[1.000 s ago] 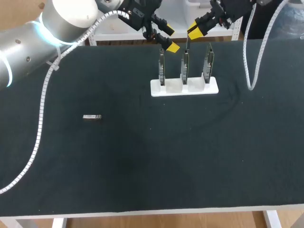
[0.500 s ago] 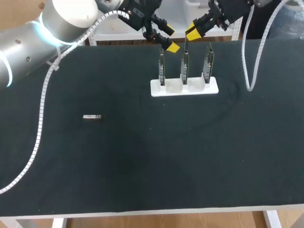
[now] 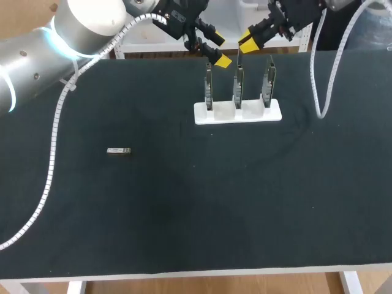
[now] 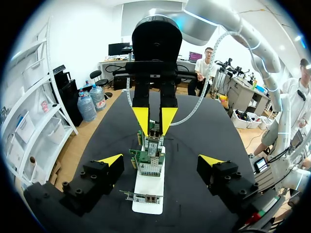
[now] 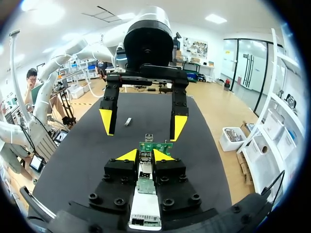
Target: Pick up the optical module with the left hand, and insert it into the network port with the right hand.
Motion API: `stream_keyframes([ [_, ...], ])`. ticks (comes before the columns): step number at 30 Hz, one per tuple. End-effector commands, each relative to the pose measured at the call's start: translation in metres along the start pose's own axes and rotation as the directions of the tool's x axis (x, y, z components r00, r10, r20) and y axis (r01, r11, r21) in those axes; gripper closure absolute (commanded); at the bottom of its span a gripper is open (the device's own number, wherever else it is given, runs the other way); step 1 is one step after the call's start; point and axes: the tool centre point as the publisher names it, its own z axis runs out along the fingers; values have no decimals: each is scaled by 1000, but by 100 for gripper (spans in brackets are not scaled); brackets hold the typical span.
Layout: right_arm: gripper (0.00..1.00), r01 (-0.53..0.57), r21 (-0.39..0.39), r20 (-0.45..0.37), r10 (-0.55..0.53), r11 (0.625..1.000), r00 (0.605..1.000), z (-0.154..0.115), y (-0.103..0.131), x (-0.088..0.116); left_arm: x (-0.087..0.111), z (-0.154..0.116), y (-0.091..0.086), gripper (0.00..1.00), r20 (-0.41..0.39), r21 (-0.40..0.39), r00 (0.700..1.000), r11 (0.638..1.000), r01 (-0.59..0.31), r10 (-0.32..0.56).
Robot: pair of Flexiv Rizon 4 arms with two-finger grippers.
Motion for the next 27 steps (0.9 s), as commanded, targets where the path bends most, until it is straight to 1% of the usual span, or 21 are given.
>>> stream_keyframes([
  [1, 100, -1, -791, -2, -1, 612, 1000, -3, -7, 1, -1, 1, 2, 0, -5, 2, 1000, 1000, 1, -1],
  [8, 100, -3, -794, -1, 4, 608, 1000, -3, -6, 2, -1, 1, 2, 0, -5, 2, 1000, 1000, 1, -1],
  [21, 100, 5, -809, 11, 8, 588, 1000, -1, -4, 6, -1, 1, 2, 0, -5, 2, 1000, 1000, 1, -1],
  [27, 100, -5, -812, 1, 11, 583, 1000, 1, -4, 9, -1, 1, 2, 0, -5, 2, 1000, 1000, 1, -1],
])
